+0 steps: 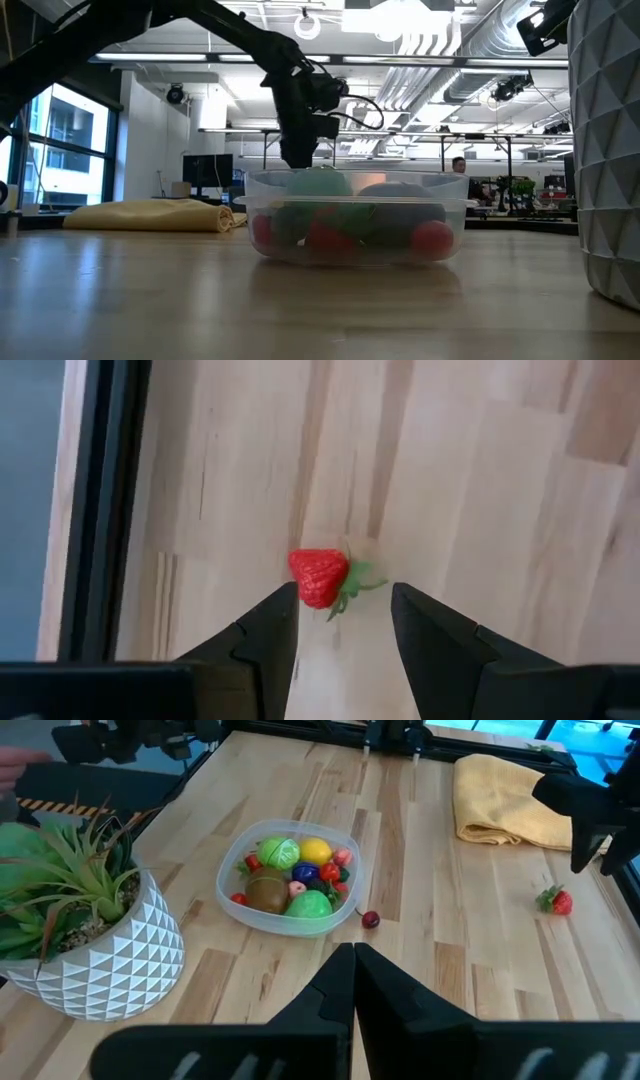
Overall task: Pick and placing Produce into tupperware
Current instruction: Put the red strawberry into the transparent bin
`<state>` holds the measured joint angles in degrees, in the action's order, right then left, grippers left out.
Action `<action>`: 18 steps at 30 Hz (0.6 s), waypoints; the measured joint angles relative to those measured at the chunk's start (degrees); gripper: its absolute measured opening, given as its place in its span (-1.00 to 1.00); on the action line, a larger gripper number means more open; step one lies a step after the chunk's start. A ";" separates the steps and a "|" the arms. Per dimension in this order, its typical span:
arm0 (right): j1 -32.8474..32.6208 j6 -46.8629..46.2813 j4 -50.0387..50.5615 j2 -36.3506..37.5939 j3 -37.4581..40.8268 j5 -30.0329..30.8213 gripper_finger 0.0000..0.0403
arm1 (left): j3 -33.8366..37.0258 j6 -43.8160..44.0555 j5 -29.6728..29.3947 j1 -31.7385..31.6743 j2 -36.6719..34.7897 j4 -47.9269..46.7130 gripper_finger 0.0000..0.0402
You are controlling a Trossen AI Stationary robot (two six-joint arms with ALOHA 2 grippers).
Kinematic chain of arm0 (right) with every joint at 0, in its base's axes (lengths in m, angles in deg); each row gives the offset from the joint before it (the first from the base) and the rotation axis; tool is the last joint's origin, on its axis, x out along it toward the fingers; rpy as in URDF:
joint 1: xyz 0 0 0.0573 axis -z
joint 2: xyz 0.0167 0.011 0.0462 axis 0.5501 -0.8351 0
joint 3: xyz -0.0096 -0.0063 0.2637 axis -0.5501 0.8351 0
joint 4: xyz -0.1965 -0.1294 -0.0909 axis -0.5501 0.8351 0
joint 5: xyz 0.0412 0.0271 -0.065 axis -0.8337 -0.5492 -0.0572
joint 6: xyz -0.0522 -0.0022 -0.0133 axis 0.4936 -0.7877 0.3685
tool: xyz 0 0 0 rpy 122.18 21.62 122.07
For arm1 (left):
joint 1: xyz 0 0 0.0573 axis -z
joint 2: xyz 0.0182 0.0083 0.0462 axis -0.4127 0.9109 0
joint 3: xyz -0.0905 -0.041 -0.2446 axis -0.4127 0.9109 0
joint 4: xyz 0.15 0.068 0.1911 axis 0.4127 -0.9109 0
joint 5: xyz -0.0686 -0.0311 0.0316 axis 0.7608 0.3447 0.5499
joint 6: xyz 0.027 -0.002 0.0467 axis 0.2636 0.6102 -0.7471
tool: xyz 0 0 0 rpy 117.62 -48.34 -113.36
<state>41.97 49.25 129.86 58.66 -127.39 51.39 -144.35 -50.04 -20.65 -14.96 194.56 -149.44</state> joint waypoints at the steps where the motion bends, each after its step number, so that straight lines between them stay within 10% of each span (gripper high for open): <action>1: 0.01 0.00 -0.01 0.00 0.00 0.01 -1.00 | 0.00 -1.31 0.14 0.00 0.00 0.02 -0.24; 18: 0.01 0.00 -0.01 0.00 0.00 0.13 -1.00 | 0.00 -36.39 -3.11 0.09 0.00 1.22 -0.24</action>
<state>41.98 49.25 129.85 58.66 -127.39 51.52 -144.35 -86.43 -23.76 -14.87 194.56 -148.22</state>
